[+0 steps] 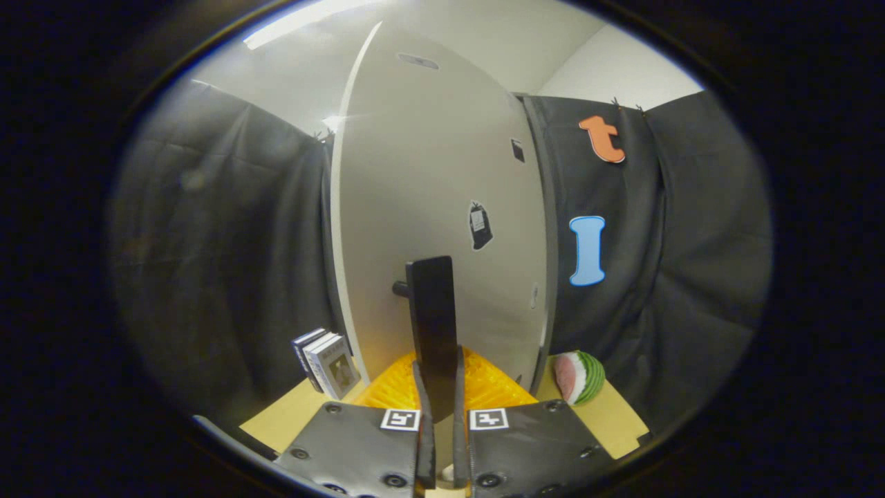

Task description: Open the shoe cabinet door, grab the shoes and put them into the shoe cabinet, then close the shoe cabinet door.

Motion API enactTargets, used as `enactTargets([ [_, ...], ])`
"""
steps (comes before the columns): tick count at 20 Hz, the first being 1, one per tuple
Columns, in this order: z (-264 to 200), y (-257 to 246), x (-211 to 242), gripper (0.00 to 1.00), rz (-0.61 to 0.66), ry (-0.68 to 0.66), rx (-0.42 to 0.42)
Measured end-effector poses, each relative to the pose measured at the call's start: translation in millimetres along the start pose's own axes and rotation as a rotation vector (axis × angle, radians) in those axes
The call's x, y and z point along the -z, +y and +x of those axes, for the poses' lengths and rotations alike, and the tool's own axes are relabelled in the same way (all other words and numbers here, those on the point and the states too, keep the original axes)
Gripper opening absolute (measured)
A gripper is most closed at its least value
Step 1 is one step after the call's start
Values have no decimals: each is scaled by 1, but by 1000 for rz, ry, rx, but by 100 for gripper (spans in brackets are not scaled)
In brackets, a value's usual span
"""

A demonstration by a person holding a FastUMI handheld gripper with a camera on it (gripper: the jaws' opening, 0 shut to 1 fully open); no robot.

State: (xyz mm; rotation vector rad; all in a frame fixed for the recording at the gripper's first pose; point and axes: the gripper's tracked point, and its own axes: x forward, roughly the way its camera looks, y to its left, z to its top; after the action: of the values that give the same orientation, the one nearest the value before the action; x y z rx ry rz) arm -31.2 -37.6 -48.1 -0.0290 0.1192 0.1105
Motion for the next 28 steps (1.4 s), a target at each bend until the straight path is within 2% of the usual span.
enactTargets([
  [5,-21,-36,-1,11,-29,-5,32],
  [12,-37,-111,-4,9,23,-20,140],
  [16,-41,-148,-6,3,33,-27,180],
  [24,-41,-181,-6,2,76,-14,78],
  [28,-55,-182,-13,8,56,-26,40],
])
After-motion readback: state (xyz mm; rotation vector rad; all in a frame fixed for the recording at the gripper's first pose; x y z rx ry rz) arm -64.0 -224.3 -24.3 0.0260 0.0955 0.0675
